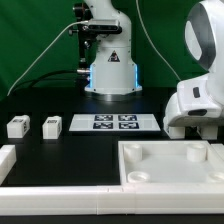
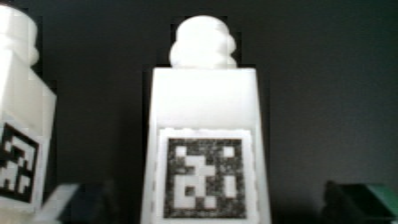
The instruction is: Assemble one leg
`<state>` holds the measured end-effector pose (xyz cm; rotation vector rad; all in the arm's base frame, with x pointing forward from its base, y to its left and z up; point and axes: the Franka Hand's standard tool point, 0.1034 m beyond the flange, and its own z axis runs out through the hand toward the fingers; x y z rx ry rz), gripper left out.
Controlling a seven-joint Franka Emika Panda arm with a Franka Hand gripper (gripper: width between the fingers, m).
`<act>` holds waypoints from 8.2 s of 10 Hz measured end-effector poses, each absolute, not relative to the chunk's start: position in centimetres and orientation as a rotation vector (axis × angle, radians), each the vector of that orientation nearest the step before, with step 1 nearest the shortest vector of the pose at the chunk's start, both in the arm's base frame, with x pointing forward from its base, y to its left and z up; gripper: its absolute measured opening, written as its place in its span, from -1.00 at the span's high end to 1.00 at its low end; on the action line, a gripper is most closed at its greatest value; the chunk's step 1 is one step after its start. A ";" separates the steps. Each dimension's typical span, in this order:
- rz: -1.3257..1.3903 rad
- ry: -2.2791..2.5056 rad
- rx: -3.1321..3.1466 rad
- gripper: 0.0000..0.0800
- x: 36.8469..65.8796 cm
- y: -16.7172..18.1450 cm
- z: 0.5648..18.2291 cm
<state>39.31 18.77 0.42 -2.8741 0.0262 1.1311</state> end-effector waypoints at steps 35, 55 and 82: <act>-0.084 0.011 -3.027 0.27 49.5 12.1 10.7; -0.741 -0.266 -2.960 0.27 61.9 9.1 11.9; -0.856 -0.129 -2.903 0.27 63.5 11.4 8.9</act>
Offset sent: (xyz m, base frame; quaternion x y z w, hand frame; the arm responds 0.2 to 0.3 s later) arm -0.0001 -0.0004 -0.0015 -0.0001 0.0016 0.0097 1.0000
